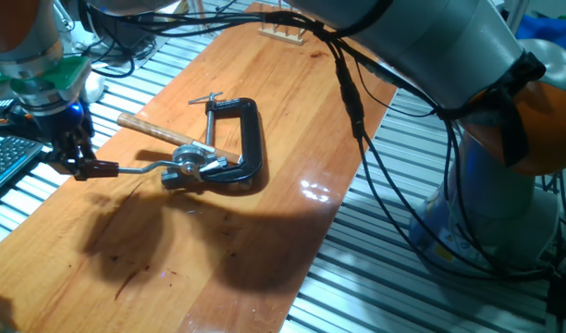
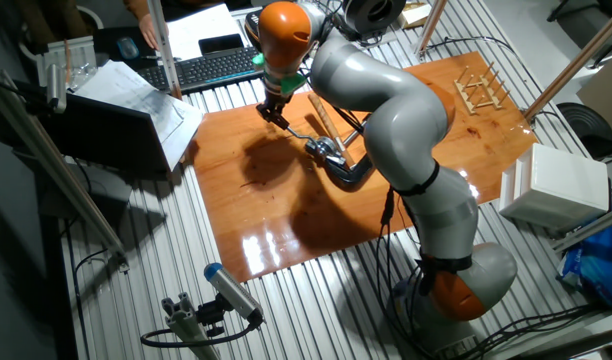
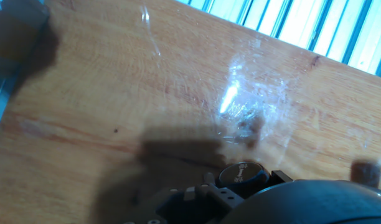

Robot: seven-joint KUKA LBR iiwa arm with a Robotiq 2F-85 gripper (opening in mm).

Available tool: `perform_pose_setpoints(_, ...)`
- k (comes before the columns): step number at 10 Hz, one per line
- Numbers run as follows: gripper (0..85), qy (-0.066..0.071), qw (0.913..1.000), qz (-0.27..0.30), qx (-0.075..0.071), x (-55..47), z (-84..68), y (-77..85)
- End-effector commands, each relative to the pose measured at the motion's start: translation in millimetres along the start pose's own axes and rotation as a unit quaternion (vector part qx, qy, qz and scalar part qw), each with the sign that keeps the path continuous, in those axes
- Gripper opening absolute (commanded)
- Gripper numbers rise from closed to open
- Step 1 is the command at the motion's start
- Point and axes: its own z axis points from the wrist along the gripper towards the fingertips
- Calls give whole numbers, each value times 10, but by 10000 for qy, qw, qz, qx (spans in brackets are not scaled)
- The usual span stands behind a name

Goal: Pull up the lever

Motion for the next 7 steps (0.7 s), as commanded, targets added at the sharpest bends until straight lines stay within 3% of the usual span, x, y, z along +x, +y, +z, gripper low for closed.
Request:
perform_pose_setpoints(1,0,10,10000,3,-53,2,0,-8)
perform_pose_setpoints(3,0,79,10000,-38,-7,14,-3,-13)
perform_pose_setpoints(4,170,102,9999,-47,49,19,-1,-23)
perform_pose_setpoints(7,170,96,9998,-58,135,22,10,-31)
